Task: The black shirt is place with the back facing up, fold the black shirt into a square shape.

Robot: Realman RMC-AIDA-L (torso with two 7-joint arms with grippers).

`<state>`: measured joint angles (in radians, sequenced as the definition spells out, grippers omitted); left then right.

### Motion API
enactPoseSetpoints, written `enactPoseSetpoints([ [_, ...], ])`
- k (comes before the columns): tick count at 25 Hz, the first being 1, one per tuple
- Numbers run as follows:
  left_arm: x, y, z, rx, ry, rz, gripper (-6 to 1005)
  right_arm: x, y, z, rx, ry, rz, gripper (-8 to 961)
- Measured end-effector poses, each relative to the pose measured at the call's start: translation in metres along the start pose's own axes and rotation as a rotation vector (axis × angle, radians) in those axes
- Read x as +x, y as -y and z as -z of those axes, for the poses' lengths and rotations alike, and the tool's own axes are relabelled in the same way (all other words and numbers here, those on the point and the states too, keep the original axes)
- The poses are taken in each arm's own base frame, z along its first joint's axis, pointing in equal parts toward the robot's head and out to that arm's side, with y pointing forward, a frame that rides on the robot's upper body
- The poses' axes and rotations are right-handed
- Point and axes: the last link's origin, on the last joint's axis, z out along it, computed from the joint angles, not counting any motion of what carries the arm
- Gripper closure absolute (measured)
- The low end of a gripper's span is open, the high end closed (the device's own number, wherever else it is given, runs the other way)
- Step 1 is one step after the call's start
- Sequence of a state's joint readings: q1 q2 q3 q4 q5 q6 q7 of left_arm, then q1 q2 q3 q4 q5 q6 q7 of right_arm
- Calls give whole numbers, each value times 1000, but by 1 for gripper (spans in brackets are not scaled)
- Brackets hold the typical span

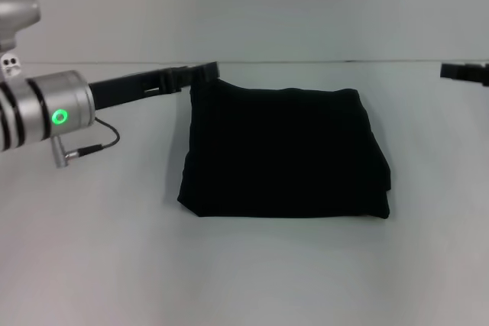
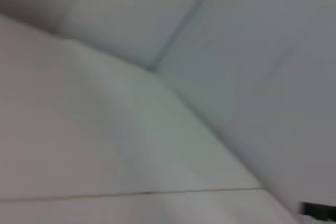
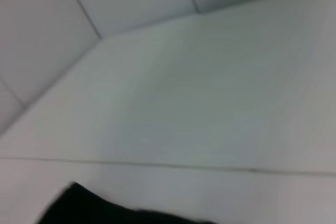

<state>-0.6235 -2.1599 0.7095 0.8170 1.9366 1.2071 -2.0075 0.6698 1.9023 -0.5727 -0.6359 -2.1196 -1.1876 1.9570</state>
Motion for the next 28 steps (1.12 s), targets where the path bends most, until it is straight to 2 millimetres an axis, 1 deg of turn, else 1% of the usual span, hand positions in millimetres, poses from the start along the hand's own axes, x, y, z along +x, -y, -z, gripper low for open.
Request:
enactPoseSetpoints([
  [3,1,-12,13,-112,-48,-77,392,-8,-8,1,-58,60,17,319],
  [4,2,-13,17,-137,-67,-94,376,-11,-14,0,-89,90,29,319],
  [5,2,-13,17,-137,-67,-94,359,-11,-14,0,-89,90,29,320],
  [6,3,-18,23,-187,-83,-135,342,-12,-16,-1,-101,96,39,320],
  [9,5,-24,30,-231,-64,-207,204,-16,-27,-2,-152,90,104,320],
  [11,7,-24,35,-236,-35,-267,112,-20,-34,-2,-185,81,156,317],
  [15,13,-18,41,-197,3,-356,60,-23,-46,0,-242,67,236,310],
  [17,14,-17,41,-190,29,-419,50,-22,-53,-3,-270,44,267,199],
  [20,15,-16,34,-182,75,-472,52,-21,-64,-14,-285,1,293,130],
  [23,13,-16,24,-180,116,-468,52,-19,-72,-25,-288,-24,311,61],
  [28,2,-13,15,-167,206,-434,52,-16,-77,-38,-260,-107,350,75],
])
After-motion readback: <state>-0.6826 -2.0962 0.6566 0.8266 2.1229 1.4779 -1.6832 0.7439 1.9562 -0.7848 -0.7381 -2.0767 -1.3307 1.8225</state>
